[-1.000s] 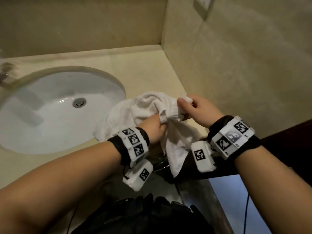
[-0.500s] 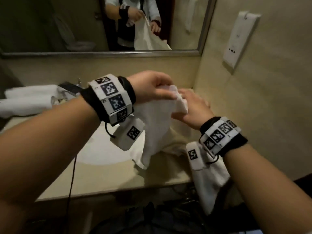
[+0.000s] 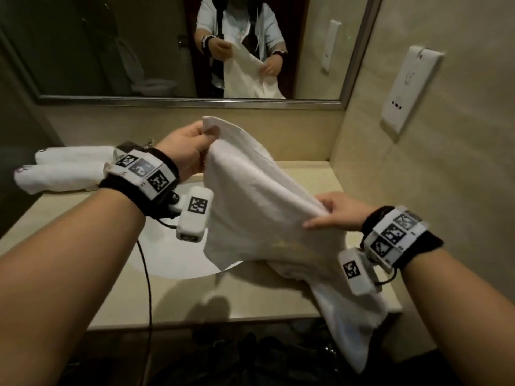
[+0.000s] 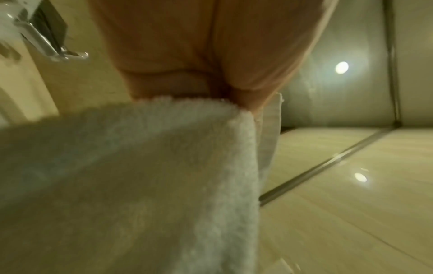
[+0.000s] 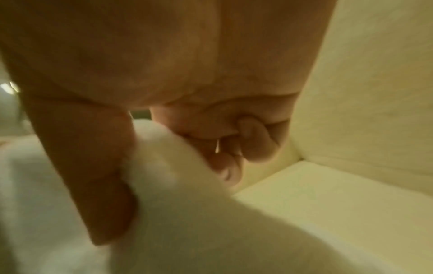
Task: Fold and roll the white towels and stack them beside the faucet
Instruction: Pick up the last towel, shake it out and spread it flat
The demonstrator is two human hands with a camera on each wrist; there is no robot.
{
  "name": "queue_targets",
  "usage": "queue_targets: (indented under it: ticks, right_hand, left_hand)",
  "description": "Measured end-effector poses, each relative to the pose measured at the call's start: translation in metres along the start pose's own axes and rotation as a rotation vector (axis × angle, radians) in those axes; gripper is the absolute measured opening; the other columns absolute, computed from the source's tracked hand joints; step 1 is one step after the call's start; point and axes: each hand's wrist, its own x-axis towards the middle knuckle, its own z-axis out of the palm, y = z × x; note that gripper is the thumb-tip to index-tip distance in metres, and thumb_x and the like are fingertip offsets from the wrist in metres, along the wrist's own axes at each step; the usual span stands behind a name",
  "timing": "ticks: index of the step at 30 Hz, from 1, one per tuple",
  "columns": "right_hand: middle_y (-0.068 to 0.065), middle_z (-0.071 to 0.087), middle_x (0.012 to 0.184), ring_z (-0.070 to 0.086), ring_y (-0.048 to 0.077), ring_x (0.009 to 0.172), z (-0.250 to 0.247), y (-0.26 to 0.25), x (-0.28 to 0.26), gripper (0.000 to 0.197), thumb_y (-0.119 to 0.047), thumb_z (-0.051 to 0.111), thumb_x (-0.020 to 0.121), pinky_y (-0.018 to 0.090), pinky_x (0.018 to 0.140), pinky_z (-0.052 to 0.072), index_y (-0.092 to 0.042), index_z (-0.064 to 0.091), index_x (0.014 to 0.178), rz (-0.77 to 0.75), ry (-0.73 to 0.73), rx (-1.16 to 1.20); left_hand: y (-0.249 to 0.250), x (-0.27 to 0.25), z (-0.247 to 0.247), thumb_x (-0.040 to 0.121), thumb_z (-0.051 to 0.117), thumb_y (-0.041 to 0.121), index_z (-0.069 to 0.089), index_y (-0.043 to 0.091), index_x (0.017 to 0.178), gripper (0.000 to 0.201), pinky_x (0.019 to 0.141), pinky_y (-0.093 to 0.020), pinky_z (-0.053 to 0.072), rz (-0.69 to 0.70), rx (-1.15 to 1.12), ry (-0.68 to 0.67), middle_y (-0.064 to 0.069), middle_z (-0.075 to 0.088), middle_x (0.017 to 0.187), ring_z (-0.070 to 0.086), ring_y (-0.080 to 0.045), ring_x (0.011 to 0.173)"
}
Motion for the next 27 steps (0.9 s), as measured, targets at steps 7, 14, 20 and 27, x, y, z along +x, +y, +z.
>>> queue_targets:
  ticks: [7,14,20,27]
  right_hand:
    - [0.016,0.064,0.115,0.058,0.029,0.105,0.006,0.057,-0.003,0.032,-0.023,0.063,0.083,0.030,0.082,0.043,-0.007,0.058,0.111,0.264,0.037,-0.296]
    - [0.022,0.052,0.119,0.049,0.036,0.112,-0.086,0.020,-0.016,0.028,-0.004,0.048,0.085,0.038,0.100,0.037,-0.006,0.060,0.110,0.106,1.059,-0.035]
    - [0.022,0.042,0.127,0.047,0.033,0.111,-0.131,-0.008,0.021,0.031,-0.006,0.041,0.085,0.030,0.095,0.033,-0.007,0.056,0.113,-0.009,1.234,-0.032]
    - [0.020,0.042,0.123,0.051,0.038,0.102,-0.114,0.048,0.148,0.027,-0.012,0.046,0.087,0.043,0.085,0.043,-0.010,0.055,0.112,0.179,0.933,-0.177]
  left_hand:
    - [-0.006,0.007,-0.015,0.096,0.043,0.021,0.056,0.025,0.084,0.019,0.056,-0.023,0.051,-0.002,0.150,0.041,0.007,0.064,0.070,0.059,-0.007,0.062]
    - [0.002,0.024,-0.028,0.098,0.038,0.019,0.054,0.024,0.089,0.019,0.055,-0.019,0.053,0.082,0.041,0.127,0.008,0.061,0.077,0.057,-0.006,0.067]
    - [0.018,0.070,-0.037,0.098,0.037,0.019,0.055,0.025,0.090,0.021,0.056,-0.016,0.053,0.147,0.026,0.151,0.014,0.066,0.071,0.061,0.002,0.061]
    - [-0.049,0.172,-0.056,0.097,0.040,0.021,0.055,0.024,0.080,0.023,0.054,-0.021,0.052,-0.062,0.109,0.200,0.003,0.057,0.078,0.054,-0.010,0.067]
